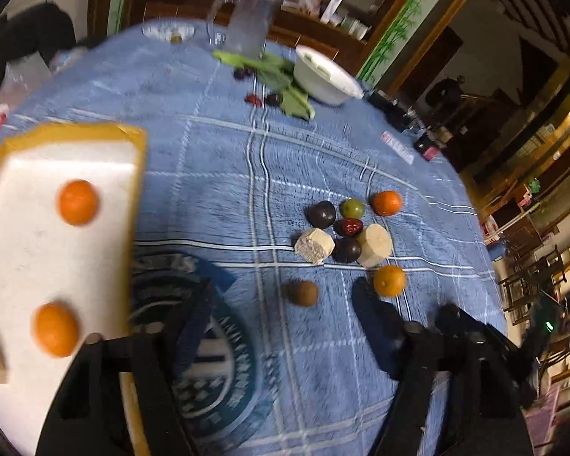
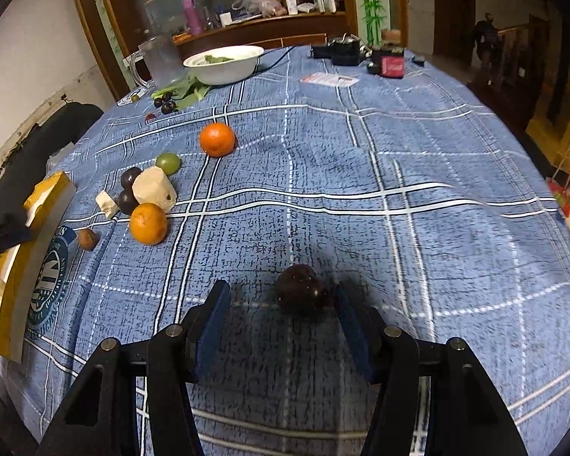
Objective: Organize fruits
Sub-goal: 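Grasp a tan round cake with the left tool while the right tool grasps a dark plum, then carry the cake and plum over the tray and open both tools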
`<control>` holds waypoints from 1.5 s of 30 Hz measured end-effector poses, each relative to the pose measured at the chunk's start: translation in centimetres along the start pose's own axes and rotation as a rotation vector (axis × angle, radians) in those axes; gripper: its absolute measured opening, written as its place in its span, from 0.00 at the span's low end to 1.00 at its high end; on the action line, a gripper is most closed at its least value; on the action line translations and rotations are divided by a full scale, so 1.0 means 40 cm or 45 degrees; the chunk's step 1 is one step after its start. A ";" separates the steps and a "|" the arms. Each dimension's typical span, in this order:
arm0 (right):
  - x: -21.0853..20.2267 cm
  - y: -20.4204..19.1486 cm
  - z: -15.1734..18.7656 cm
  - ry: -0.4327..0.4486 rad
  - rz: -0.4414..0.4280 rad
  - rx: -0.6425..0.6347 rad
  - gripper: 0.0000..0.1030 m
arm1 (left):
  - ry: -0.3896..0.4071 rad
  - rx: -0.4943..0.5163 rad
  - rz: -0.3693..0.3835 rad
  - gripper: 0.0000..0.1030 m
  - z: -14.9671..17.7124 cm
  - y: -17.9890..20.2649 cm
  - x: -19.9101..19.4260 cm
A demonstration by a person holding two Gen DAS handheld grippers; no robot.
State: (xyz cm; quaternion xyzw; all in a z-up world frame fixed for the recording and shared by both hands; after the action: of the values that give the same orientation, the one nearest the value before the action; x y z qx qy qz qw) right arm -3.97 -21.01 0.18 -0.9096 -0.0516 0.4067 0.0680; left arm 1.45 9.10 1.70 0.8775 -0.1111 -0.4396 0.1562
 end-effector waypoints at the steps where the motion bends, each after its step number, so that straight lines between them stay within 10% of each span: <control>1: 0.001 0.000 -0.004 0.002 -0.019 0.003 0.59 | -0.007 -0.001 -0.012 0.61 0.000 0.005 0.020; 20: -0.002 0.011 -0.002 -0.018 0.002 -0.081 0.34 | 0.070 0.371 -0.170 0.56 -0.027 0.124 0.167; 23: -0.004 0.010 0.000 -0.018 0.004 -0.079 0.28 | 0.067 0.408 -0.161 0.34 -0.021 0.128 0.168; 29: -0.013 0.010 0.007 -0.013 -0.010 -0.073 0.26 | 0.064 0.403 -0.147 0.28 -0.017 0.126 0.165; 34: -0.021 0.011 0.012 -0.009 -0.040 -0.050 0.25 | 0.093 0.363 -0.211 0.45 -0.024 0.112 0.175; 37: -0.034 0.005 0.012 0.004 -0.057 -0.042 0.25 | 0.051 0.287 -0.138 0.26 -0.031 0.098 0.168; 45: -0.094 -0.061 -0.006 0.054 -0.091 -0.083 0.25 | 0.189 0.175 -0.076 0.26 -0.010 0.068 -0.006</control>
State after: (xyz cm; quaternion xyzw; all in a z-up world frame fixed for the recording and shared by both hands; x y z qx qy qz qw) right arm -6.38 -19.18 3.51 -0.9174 -0.0957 0.3826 0.0538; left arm 1.47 6.72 3.11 0.9191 -0.1029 -0.3694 0.0903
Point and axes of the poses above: each gripper's, at about its wrist camera, not at the fingertips, and x roughly the way its jaws point, y to its right, z to its underside, the point moved 3 cm from there along x, roughly the way its jaws point, and after that the axes turned 6 degrees about y, right-handed, at the moved point
